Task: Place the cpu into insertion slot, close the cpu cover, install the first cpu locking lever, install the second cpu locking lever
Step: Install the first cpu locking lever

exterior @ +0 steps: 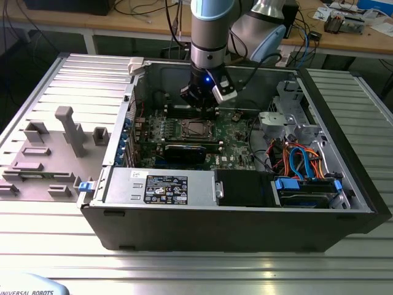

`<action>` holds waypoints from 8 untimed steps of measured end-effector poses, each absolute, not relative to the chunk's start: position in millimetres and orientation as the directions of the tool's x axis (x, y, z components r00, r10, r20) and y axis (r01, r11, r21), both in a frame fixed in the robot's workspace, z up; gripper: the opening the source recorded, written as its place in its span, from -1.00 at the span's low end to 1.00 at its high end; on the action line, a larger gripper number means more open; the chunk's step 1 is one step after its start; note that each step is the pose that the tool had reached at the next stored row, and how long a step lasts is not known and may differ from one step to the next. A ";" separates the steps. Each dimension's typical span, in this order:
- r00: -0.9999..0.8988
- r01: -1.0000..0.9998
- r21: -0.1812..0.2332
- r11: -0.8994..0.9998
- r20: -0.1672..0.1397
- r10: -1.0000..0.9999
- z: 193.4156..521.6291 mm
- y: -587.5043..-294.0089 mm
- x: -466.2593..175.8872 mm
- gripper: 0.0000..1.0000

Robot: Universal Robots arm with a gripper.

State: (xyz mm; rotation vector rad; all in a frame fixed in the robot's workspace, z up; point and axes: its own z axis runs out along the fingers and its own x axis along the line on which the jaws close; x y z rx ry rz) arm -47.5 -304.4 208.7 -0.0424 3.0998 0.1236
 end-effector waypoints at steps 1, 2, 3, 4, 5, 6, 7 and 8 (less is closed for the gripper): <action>-0.999 -0.029 0.079 0.996 -0.040 -0.026 208.4 -304.4 -47.5 -0.79; -0.999 -0.029 0.079 0.996 -0.040 -0.026 207.9 -304.4 -47.3 -0.79; -0.999 -0.029 0.079 0.996 -0.040 -0.026 207.5 -304.4 -47.2 -0.79; -0.999 -0.029 0.079 0.996 -0.040 -0.026 206.9 -304.4 -47.1 -0.79; -0.999 -0.029 0.079 0.996 -0.039 -0.026 206.5 -304.5 -47.1 -0.79; -0.999 -0.029 0.079 0.996 -0.039 -0.026 205.9 -304.5 -46.9 -0.79; -0.999 -0.029 0.079 0.996 -0.039 -0.026 205.5 -304.5 -46.8 -0.79; -0.999 -0.029 0.079 0.996 -0.039 -0.026 205.2 -304.4 -46.7 -0.79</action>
